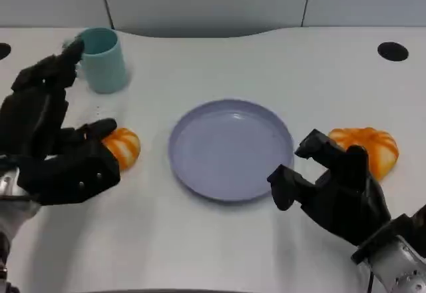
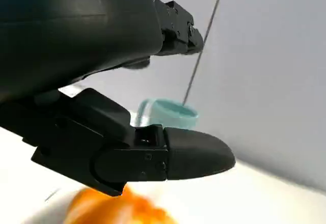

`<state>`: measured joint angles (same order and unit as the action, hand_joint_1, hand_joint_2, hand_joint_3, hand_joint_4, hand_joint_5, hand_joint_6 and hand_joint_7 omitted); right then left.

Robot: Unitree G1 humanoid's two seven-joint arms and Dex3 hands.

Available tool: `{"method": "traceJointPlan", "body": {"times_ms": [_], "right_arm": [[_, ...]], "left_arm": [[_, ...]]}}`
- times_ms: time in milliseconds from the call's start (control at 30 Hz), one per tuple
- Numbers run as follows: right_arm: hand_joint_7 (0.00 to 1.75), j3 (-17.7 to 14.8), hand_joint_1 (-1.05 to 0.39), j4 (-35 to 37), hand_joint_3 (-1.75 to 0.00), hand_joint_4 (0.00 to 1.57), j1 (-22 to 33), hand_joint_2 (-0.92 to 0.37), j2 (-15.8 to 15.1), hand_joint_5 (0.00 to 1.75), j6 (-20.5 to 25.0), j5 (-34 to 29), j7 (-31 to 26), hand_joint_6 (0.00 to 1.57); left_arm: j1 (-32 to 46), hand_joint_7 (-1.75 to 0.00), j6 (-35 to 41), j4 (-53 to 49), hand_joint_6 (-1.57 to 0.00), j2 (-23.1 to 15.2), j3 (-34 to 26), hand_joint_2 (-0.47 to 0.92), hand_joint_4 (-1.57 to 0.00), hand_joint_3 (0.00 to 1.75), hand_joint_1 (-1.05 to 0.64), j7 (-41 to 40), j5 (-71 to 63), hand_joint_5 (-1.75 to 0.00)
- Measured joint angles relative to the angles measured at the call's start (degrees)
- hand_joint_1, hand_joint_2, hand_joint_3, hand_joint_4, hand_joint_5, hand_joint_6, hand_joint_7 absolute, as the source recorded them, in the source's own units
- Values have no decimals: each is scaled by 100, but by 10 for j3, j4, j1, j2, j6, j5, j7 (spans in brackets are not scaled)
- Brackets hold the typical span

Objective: Grasp the bread from the table and place it into the plate.

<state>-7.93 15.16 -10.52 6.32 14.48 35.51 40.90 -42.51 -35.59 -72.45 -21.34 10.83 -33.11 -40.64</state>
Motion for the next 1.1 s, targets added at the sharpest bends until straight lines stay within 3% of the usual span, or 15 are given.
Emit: {"method": "traceJointPlan", "body": {"times_ms": [333,733,867,1100], "right_arm": [[98,2,-81,-15,-22,92,18,-92,0,149,0,0,3,88],[95,2,-81,-27,-23,92,27,-92,-6,149,11,3,5,88],[98,2,-80,-34,-22,89,32,-92,-12,153,11,3,8,85],[101,1,-80,-57,-26,90,49,-92,-24,153,17,13,13,85]], "left_arm": [[-2,0,104,-44,0,37,47,92,0,70,-105,39,20,0],[-18,0,174,-57,0,66,94,92,0,70,-105,67,18,0],[-21,0,217,-67,0,83,119,92,0,55,-105,98,5,0],[-22,0,252,-72,0,93,135,92,0,47,-105,124,-4,0]]}}
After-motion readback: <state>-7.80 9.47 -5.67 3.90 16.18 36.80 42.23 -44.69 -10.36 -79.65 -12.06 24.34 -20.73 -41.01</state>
